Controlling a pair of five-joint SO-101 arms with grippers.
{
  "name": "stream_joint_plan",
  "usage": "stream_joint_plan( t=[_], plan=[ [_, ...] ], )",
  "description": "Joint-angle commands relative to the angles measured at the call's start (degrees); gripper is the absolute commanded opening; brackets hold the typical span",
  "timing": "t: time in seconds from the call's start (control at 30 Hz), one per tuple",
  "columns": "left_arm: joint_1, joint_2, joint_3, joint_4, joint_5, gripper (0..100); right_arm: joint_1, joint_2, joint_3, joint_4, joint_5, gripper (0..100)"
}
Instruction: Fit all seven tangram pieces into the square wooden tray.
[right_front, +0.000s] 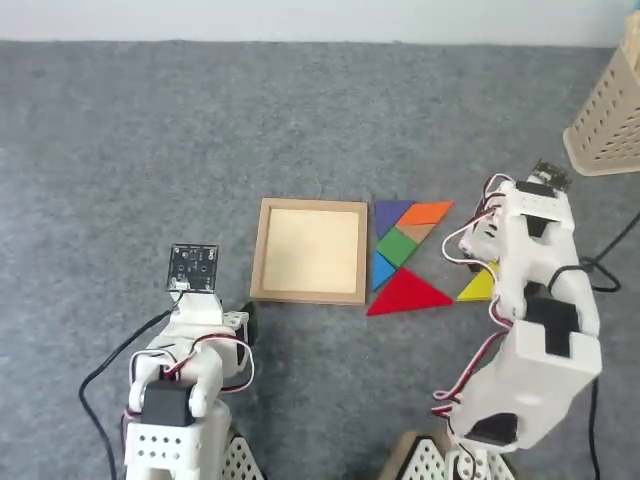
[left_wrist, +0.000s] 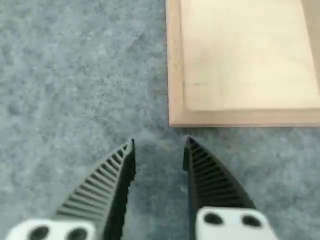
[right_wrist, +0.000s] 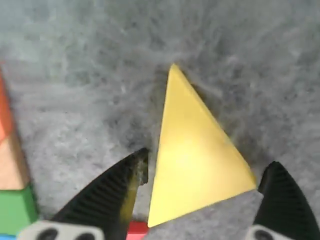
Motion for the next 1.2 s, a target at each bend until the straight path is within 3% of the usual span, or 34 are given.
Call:
stream_joint_plan(
  t=[0.0,0.2,0.37,0.7,1.0,1.17],
  plan=[
    [-0.3,-1.1,-0.1,-0.4,0.4,15,0.8,-0.1,-3.0,-0.9,1.7,35.5],
    [-0.3,-1.1,-0.1,-0.4,0.4,15,0.8,-0.1,-3.0,-0.9,1.7,34.7],
    [-0.3,-1.1,-0.1,-0.4,0.4,15,0.8,-0.1,-3.0,-1.2,1.7,28.3],
    [-0.3,-1.1,-0.1,-0.4,0.4,15,0.8,-0.7,-3.1,0.3,1.7,27.7],
    [-0.3,-1.1,-0.1,-0.4,0.4,15,-1.6,-14.9,-2.8,7.6,5.0,27.7],
    [-0.3,-1.1,-0.1,-0.4,0.4,15,-7.6,-21.9,-2.8,11.7,8.0,27.7]
  ],
)
